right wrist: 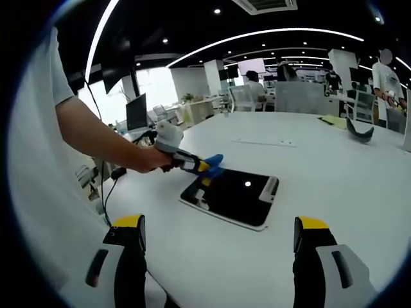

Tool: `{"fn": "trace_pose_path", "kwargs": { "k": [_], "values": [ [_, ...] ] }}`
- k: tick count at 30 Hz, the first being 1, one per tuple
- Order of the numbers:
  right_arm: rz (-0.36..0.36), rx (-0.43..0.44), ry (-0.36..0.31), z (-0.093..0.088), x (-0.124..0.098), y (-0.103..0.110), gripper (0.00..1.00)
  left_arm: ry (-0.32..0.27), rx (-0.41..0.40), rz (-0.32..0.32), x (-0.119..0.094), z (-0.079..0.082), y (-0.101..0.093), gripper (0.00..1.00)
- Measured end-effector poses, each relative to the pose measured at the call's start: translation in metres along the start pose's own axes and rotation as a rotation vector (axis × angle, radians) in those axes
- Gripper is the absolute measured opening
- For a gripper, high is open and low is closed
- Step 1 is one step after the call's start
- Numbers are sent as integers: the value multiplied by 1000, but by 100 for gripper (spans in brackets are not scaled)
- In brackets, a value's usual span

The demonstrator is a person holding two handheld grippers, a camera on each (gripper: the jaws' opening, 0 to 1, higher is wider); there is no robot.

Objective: Wipe the mirror surface with the cleaning cloth until all visible marks leave the cleaned area.

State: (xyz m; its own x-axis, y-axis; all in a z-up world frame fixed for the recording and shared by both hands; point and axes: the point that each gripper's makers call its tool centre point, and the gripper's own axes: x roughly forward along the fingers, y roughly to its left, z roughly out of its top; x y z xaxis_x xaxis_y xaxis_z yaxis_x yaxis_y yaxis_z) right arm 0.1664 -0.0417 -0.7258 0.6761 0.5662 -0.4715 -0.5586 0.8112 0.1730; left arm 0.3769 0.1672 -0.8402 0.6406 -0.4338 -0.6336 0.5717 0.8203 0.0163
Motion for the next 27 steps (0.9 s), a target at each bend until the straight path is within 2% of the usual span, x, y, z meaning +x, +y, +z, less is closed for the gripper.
{"fn": "trace_pose_path", "kwargs": {
  "k": [7, 15, 27],
  "values": [
    [5, -7, 8, -3, 0, 1, 95, 11, 48, -3, 1, 2, -3, 7],
    [8, -3, 8, -3, 0, 1, 95, 16, 50, -7, 2, 2, -5, 7],
    [5, 2, 5, -3, -2, 0, 96, 17, 80, -40, 7, 7, -20, 7]
  ]
}}
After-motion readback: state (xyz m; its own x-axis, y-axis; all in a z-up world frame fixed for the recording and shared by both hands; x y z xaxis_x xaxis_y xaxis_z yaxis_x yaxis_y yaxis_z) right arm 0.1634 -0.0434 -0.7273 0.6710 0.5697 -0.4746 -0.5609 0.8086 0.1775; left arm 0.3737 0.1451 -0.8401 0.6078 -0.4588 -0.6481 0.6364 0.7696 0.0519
